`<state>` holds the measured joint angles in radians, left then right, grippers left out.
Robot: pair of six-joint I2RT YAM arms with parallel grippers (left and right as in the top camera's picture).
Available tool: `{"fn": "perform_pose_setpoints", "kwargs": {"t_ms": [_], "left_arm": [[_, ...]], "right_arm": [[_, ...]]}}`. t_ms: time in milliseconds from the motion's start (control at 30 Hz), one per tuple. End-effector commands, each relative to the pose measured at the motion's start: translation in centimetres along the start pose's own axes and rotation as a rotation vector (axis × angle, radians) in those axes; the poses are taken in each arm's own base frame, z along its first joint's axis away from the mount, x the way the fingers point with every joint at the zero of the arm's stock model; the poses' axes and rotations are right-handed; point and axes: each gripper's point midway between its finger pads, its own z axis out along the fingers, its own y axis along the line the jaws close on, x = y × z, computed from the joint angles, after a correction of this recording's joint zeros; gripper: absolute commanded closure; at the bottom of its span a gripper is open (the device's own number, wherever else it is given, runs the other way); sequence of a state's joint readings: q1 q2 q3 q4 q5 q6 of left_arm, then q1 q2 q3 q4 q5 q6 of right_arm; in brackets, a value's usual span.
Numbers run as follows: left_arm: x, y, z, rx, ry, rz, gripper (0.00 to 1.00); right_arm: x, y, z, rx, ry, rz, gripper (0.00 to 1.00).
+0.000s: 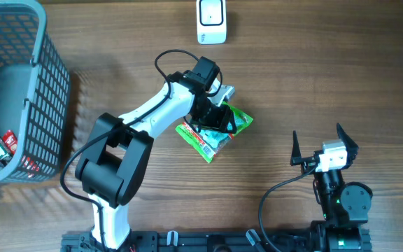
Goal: Scan the item barcode
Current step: 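Lower the green bag onto the table and adjust it with the left gripper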
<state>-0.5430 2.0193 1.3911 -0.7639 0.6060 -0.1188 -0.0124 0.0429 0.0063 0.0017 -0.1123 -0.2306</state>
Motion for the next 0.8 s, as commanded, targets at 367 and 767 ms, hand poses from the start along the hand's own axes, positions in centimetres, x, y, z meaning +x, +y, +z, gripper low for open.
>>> {"fn": "perform_pose_setpoints", "kwargs": {"t_ms": [367, 767], "left_arm": [[-2.3, -1.2, 1.7, 0.048, -0.079, 0.084, 0.81], [-3.2, -1.6, 1.4, 0.073, -0.094, 0.038, 0.82]], "right_arm": [[-0.1, 0.1, 0.0, -0.01, -0.007, -0.005, 0.0], [-0.1, 0.1, 0.0, -0.01, -0.007, -0.005, 0.01]]}}
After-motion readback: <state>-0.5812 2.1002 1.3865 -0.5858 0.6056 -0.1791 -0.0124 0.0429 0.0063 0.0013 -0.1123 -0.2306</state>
